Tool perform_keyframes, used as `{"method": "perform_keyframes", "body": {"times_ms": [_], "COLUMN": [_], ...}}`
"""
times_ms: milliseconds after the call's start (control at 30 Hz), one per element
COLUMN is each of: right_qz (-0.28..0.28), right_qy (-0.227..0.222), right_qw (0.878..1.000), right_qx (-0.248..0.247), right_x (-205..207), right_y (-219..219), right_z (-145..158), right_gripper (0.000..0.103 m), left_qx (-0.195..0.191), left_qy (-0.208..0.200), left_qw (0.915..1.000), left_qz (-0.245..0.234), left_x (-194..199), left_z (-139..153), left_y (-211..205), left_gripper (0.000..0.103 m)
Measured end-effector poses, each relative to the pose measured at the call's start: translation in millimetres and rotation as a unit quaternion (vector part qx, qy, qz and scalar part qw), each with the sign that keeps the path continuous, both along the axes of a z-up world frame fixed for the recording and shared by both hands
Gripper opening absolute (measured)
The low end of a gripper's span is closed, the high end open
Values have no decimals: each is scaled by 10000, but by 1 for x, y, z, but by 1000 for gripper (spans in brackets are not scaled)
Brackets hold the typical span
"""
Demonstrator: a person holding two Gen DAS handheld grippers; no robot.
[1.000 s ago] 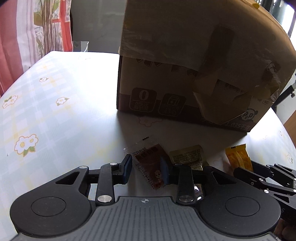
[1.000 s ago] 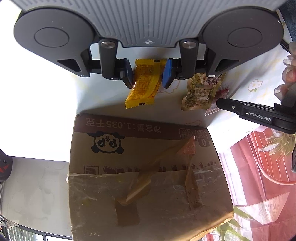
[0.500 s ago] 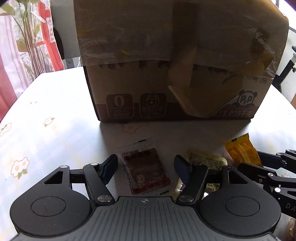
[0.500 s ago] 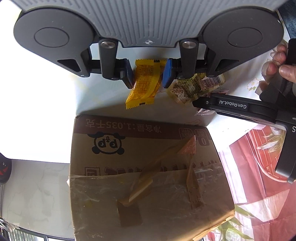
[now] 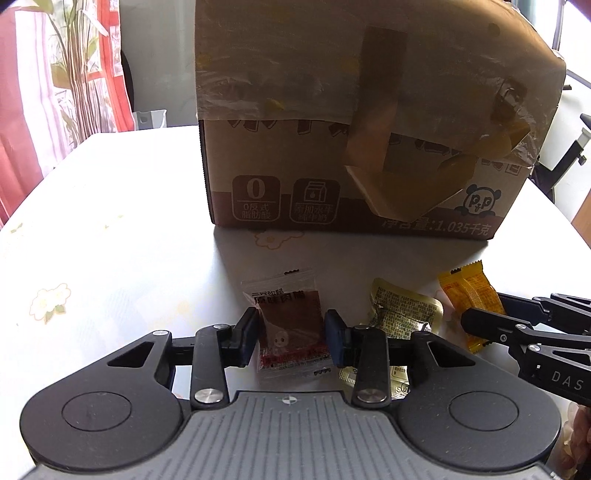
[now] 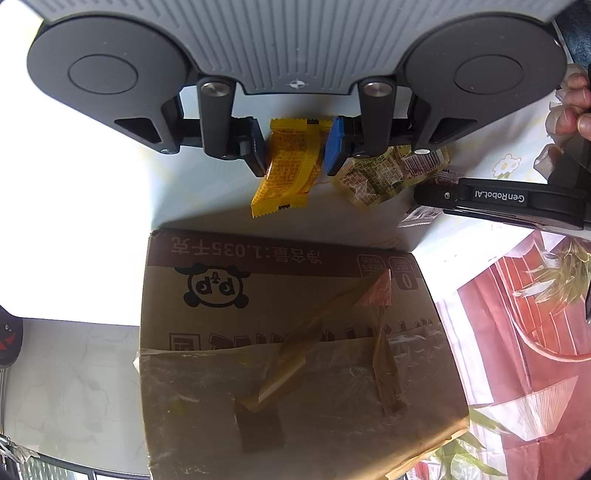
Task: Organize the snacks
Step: 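Grasp the red sauce packet with the left tool while the right tool grasps the yellow bar, then lift the red packet and yellow bar up over the box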
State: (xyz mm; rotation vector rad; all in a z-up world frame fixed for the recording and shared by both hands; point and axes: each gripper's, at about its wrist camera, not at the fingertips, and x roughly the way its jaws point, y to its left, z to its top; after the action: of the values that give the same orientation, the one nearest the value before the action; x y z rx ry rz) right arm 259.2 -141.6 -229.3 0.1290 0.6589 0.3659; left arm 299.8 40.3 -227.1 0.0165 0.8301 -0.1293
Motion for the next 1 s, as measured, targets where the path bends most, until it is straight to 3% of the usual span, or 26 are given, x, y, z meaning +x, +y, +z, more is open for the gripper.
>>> {"method": "perform_keyframes", "body": {"times_ms": [400,567,667,833,1000], "right_qz": [-136,-140,-163,-260,-390], "right_qy": [-105,-593,-1005,-1747,-2226], "right_qw": [9997,9978,9944,9837,9739], "right_qx": [187,253,266,348,199], "right_x": [-6,-15,-21,-22,3], "right_y": [-7,-13,-20,-34,-43], "right_z": [8,38,65,116,161], "right_gripper": [34,34,34,34,34], "left_qx": [-117,-55,-5,85,67], "left_qy": [-691,-1237,-1667,-2483,-2795], "left_qw": [9975,9923,9859,9676,9574], "left_qz": [47,-12,-126,-459,-719], "left_x": [-20,-28,-32,-31,2], "left_z": [40,76,105,158,190], "left_y": [13,14,12,1,-16], "left_gripper": [41,41,41,41,41]}}
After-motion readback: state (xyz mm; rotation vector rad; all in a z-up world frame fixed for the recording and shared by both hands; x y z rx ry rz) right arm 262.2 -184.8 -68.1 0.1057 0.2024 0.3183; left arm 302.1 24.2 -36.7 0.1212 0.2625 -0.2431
